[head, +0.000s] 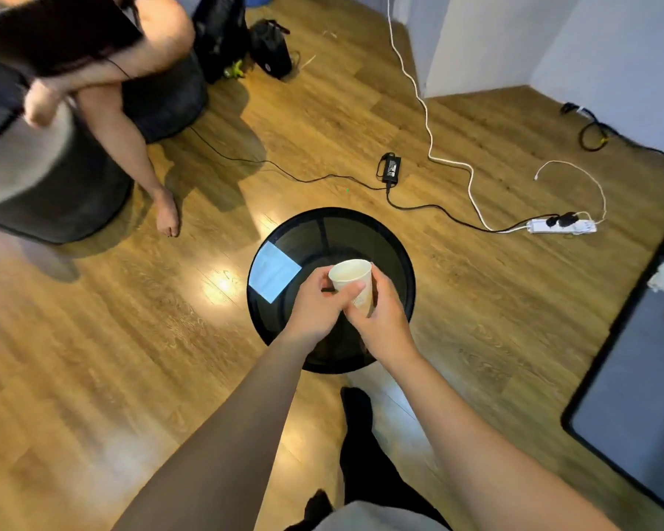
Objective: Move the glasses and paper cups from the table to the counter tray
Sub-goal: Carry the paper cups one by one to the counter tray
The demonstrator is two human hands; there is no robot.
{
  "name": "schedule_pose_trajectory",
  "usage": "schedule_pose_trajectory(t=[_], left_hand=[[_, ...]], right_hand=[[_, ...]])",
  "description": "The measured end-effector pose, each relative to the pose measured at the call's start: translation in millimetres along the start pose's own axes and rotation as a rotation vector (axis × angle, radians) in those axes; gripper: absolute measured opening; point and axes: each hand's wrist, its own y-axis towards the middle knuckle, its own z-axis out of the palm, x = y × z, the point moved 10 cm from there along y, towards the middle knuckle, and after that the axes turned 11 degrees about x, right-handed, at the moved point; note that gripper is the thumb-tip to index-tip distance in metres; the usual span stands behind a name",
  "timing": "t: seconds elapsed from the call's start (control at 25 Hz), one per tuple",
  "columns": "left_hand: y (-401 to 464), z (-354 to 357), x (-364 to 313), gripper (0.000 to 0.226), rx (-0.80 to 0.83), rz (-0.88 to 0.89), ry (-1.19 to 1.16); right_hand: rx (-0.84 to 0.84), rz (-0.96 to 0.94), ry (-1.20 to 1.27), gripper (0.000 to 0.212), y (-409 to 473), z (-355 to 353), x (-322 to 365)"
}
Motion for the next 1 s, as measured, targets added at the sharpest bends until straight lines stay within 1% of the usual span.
schedule_pose_trajectory(t=[0.16,0.32,0.56,0.8,1.0], left_hand=[[-32.5,2.8,-22.0,0.065,0.036,-0.014,-0.086],[-48.9,8.9,-32.7,0.046,0.117,0.045,-0.125],[-80.7,37.0,-52.6,0.045,0.200,0.099,-0.098],[-126.5,91.3,-80.5,0.031,0.396,0.184,-0.048],[-191.8,134.5,-68.6,0.029,0.572,0.227,-0.009]], right_hand=[[-0.055,-0.041,-0.027,0.075,-32.3,-11.0,27.1],[-0.090,-0.090,-0.021,0.075,-54.2,-22.0,36.3],[-0.200,-0.098,0.001,0.078,-100.0,-43.7,43.2],[-0.442,-0.107,0.070,0.077,-179.2,-76.6,35.7],[-0.694,-0.082,0.103,0.075,-280.6,-69.4,14.1]])
